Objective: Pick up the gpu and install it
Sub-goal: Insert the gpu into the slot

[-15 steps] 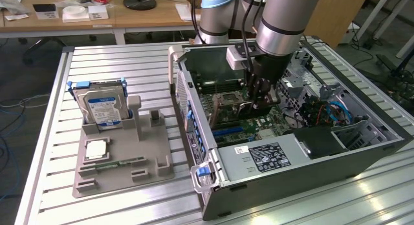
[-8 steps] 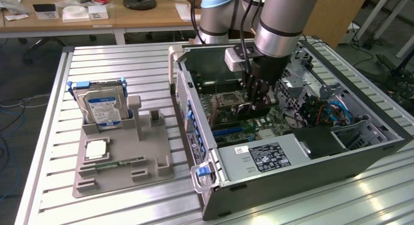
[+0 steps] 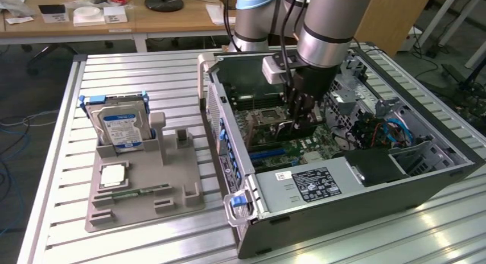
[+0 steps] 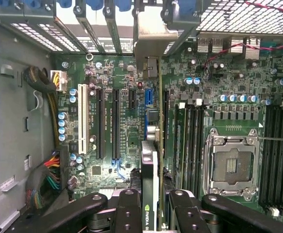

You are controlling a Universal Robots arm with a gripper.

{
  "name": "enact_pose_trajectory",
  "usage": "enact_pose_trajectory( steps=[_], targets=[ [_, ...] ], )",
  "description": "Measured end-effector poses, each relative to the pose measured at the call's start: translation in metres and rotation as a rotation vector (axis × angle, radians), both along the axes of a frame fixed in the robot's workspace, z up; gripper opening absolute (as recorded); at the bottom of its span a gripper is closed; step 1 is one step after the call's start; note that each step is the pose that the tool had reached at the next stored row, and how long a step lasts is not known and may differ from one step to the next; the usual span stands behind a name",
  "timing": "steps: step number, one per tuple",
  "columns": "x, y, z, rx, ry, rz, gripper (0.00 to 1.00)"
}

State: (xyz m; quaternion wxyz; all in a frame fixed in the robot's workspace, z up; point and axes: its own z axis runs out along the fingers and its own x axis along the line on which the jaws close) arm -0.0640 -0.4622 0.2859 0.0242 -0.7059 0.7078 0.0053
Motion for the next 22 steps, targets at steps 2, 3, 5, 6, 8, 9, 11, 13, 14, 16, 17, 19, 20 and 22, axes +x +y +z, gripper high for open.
enact_pose_trajectory(
  steps=[2, 3, 5, 6, 8, 9, 11, 13, 14, 16, 17, 19, 20, 22],
  targets=[
    [-0.001, 0.0, 0.0, -0.0001, 0.0, 0.0, 0.27],
    [-0.0014, 0.0, 0.0, 0.0, 0.0, 0.0, 0.27],
    [-0.0017, -0.0005, 0.0, -0.0002, 0.0001, 0.0, 0.27],
    [-0.002, -0.0005, -0.0002, -0.0001, 0.0001, 0.0, 0.27],
    [-0.0029, -0.0005, -0.001, -0.0002, 0.0, 0.0, 0.27],
    [-0.0032, -0.0005, -0.001, -0.0003, 0.0001, 0.0, 0.27],
    [-0.0032, -0.0005, -0.001, -0.0003, 0.0001, 0.0, 0.27],
    [-0.0032, -0.0005, -0.0011, -0.0002, 0.0001, 0.0, 0.27],
    [-0.0032, -0.0005, -0.0011, -0.0002, 0.0001, 0.0, 0.27],
    [-0.0041, -0.0004, -0.0013, 0.0001, -0.0001, 0.0, 0.27],
    [-0.005, -0.0004, -0.0013, 0.0001, -0.0002, 0.0, 0.27],
    [-0.0067, -0.0004, -0.0013, -0.0001, -0.0002, 0.0, 0.27],
    [-0.0069, -0.0004, -0.0012, -0.0001, -0.0001, 0.0, 0.27],
    [-0.0069, -0.0005, -0.0012, -0.0002, -0.0001, 0.0, 0.27]
  ],
)
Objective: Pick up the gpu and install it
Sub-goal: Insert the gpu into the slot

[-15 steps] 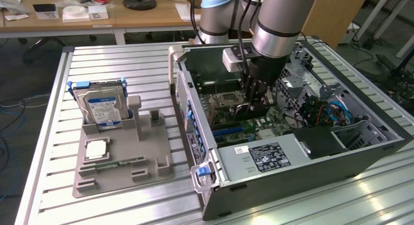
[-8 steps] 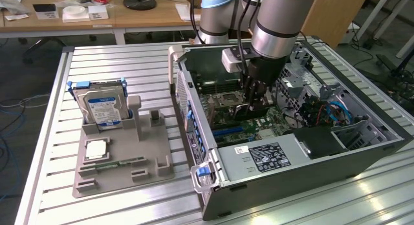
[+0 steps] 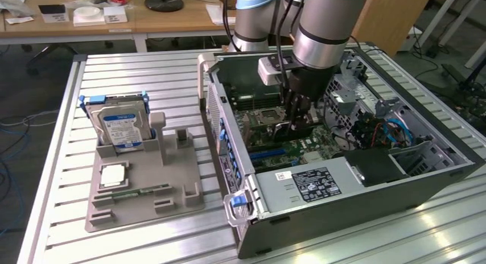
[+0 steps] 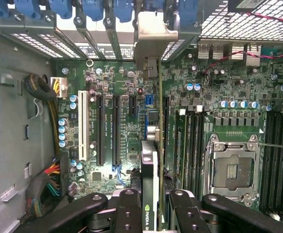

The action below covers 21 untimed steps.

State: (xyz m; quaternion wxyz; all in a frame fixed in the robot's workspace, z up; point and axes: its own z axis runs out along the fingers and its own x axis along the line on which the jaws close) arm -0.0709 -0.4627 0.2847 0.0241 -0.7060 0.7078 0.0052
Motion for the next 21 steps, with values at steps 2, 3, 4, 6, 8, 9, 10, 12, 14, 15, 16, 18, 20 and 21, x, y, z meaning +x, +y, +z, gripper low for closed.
enact_pose_trajectory(
  steps=[2, 3, 4, 6, 8, 9, 10, 12, 14, 15, 16, 18, 20, 21],
  targets=[
    [-0.0006, 0.0, -0.0007, 0.0002, -0.0001, 0.0, 0.27],
    [-0.0011, 0.0, -0.0012, 0.0002, -0.0001, 0.0, 0.27],
    [-0.0012, 0.0, -0.0018, 0.0001, 0.0, 0.0, 0.27],
    [-0.0015, 0.0, -0.0032, 0.0, 0.0, 0.0, 0.27],
    [-0.0016, 0.0, -0.0042, 0.0, 0.0, 0.0, 0.27],
    [-0.0018, 0.0, -0.0044, -0.0001, 0.0001, 0.0, 0.27],
    [-0.002, 0.0001, -0.0045, -0.0002, 0.0001, 0.0, 0.27],
    [-0.0027, 0.0003, -0.0047, 0.0, 0.0, 0.0, 0.27],
    [-0.0034, 0.0005, -0.0048, 0.0, 0.0, 0.0, 0.27],
    [-0.0037, 0.0005, -0.0049, 0.0, 0.0, 0.0, 0.27],
    [-0.0042, 0.0006, -0.005, 0.0001, 0.0, 0.0, 0.27],
    [-0.0052, 0.0007, -0.0052, 0.0001, 0.0, 0.0, 0.27],
    [-0.0057, 0.0007, -0.0054, 0.0001, -0.0001, 0.0, 0.27],
    [-0.0059, 0.0007, -0.0055, 0.0001, 0.0, 0.0, 0.27]
  ],
)
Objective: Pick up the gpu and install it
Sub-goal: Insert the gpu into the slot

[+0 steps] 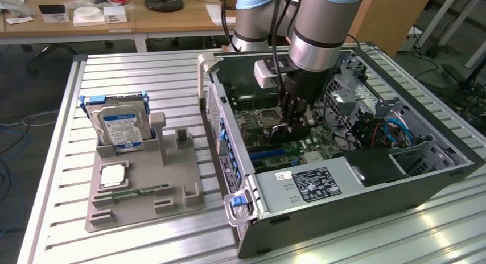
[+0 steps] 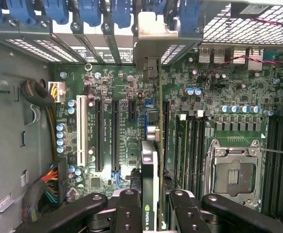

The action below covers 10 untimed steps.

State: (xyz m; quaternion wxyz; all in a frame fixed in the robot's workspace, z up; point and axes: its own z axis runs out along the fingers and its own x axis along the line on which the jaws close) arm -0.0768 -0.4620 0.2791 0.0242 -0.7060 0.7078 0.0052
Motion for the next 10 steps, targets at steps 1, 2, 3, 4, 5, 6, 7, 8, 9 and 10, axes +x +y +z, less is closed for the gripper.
enact_pose_trajectory(
  steps=[1, 2, 3, 4, 5, 6, 7, 8, 9, 10],
  targets=[
    [-0.0003, 0.0, -0.0002, 0.0, 0.0, 0.0, 0.27],
    [-0.0007, 0.0, -0.0004, 0.0001, 0.0, 0.0, 0.27],
    [-0.001, 0.0, -0.0005, -0.0001, 0.0, 0.0, 0.27],
    [-0.0013, 0.0, -0.0006, -0.0001, 0.0, 0.0, 0.27],
    [-0.0016, 0.0001, -0.0007, -0.0001, 0.0, 0.0, 0.27],
    [-0.0018, 0.0001, -0.0008, -0.0001, 0.0, 0.0, 0.27],
    [-0.0021, 0.0002, -0.0009, 0.0, 0.0, 0.0, 0.27],
    [-0.0024, 0.0003, -0.001, 0.0, 0.0, 0.0, 0.27],
    [-0.0027, 0.0004, -0.0011, 0.0001, 0.0, 0.0, 0.27],
    [-0.003, 0.0005, -0.0011, 0.0001, 0.0, 0.0, 0.27]
  ],
)
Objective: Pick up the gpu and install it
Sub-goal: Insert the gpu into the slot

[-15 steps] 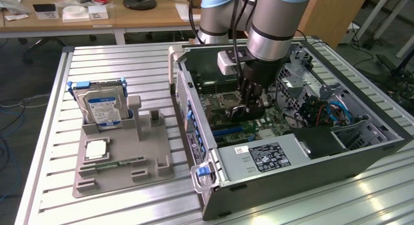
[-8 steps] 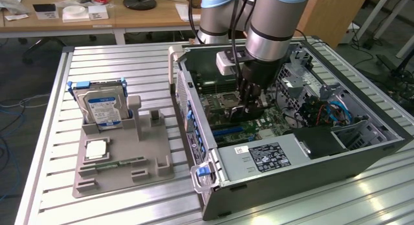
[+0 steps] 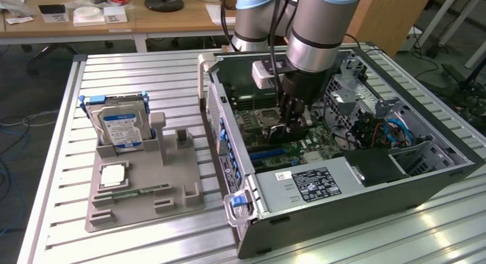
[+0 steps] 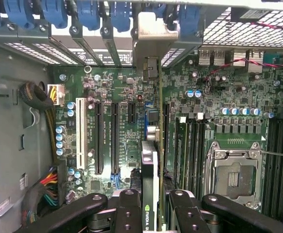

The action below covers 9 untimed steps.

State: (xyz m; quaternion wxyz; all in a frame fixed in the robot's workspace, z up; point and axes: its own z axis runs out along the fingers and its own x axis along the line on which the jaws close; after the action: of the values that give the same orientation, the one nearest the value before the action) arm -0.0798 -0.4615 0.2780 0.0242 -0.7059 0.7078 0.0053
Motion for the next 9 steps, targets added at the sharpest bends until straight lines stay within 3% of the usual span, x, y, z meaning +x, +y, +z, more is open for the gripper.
enact_pose_trajectory(
  steps=[9],
  targets=[
    [-0.0022, 0.0004, -0.0003, 0.0, -0.0001, 0.0, 0.27]
  ],
)
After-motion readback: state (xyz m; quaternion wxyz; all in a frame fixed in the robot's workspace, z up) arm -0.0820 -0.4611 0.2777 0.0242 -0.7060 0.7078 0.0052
